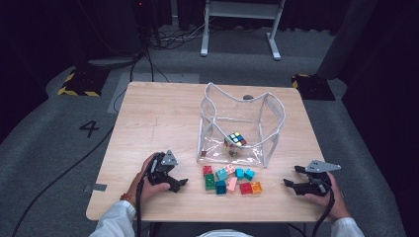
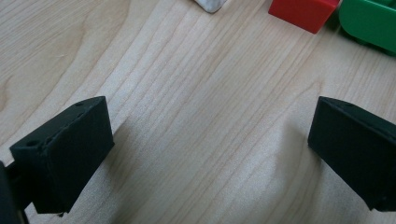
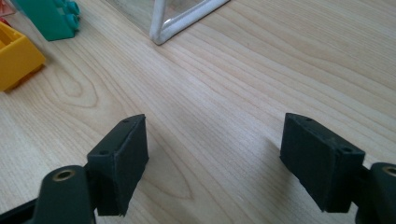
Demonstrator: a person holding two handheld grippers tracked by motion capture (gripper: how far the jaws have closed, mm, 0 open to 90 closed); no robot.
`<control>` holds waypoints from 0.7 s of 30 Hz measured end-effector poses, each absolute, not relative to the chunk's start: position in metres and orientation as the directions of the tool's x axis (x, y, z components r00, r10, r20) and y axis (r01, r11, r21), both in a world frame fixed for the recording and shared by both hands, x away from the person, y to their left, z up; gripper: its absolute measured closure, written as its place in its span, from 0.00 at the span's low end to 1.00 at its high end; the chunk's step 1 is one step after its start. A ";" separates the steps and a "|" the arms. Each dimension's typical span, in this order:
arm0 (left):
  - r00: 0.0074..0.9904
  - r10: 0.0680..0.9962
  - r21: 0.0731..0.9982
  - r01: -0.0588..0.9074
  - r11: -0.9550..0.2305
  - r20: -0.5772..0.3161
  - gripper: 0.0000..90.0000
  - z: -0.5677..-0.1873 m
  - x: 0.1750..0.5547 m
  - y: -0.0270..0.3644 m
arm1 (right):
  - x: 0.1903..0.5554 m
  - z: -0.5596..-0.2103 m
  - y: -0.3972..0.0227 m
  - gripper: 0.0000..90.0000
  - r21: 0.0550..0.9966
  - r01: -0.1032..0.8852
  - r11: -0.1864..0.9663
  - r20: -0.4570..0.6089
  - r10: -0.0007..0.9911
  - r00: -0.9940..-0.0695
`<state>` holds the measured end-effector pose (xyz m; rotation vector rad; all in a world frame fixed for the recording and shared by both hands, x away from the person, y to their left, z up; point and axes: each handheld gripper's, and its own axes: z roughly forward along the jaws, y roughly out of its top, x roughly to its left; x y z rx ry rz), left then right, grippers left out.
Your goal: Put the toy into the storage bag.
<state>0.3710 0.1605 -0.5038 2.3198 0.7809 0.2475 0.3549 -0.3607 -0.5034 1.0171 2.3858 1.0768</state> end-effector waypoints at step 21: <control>0.807 0.590 0.650 0.462 -0.603 -0.027 0.00 -0.504 0.372 0.161 | 0.332 -0.502 -0.314 0.25 0.744 0.348 0.570 -0.028 0.547 -0.836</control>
